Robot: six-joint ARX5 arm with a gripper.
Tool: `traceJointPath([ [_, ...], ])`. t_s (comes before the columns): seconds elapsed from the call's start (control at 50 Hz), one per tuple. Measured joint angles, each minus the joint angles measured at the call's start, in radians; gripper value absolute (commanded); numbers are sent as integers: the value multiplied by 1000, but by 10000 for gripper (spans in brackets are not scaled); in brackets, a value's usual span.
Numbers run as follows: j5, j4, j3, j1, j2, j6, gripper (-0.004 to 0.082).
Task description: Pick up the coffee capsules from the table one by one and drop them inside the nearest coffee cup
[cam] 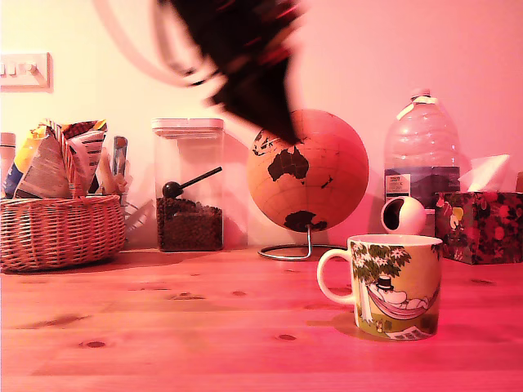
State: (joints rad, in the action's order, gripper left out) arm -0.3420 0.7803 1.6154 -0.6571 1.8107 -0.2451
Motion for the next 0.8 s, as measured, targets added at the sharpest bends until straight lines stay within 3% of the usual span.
traceJointPath([
  [0.46,-5,-76,-227,19,-211,14,-14],
  [0.68,24,-100,-375,29,-272,15,-14],
  [0.74,28,-101,-396,29,-292,56,-14],
  [0.8,29,-106,-409,29,-312,56,-14],
])
